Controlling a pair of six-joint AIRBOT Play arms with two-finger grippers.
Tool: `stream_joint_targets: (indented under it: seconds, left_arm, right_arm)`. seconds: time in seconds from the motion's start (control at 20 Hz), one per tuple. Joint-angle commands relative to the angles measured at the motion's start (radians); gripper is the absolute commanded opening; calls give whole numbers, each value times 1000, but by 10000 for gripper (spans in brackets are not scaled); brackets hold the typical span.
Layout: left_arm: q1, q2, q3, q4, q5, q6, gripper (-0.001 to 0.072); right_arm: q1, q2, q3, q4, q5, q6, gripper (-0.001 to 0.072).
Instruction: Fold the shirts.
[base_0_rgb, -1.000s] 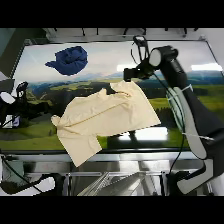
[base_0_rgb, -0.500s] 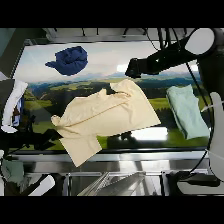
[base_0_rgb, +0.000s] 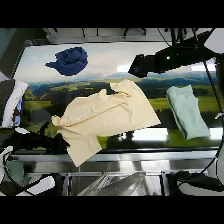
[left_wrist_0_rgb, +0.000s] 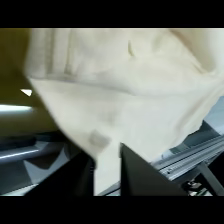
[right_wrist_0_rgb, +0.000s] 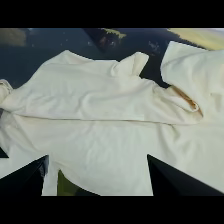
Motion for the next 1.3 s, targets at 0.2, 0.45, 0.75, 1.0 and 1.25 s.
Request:
stream_joint_targets:
  seconds: [0.2, 0.45, 0.75, 1.0, 1.25]
  left_arm:
    - [-161, 60, 61, -89, 38, -4, 18]
    - [-46, 272, 129, 22, -41, -164, 18]
    - [140, 432, 59, 106, -105, -269, 18]
    - [151, 440, 60, 103, -137, -258, 18]
    - [151, 440, 60, 103, -155, -257, 18]
  right_arm:
    - [-178, 61, -226, -21, 101, -68, 695]
    - [-483, 144, -684, 29, -68, -130, 694]
    - [-647, 18, -838, 141, -173, -268, 612]
    - [-639, -203, -839, 248, -122, -327, 611]
    - [-536, -229, -897, 272, -139, -381, 593]
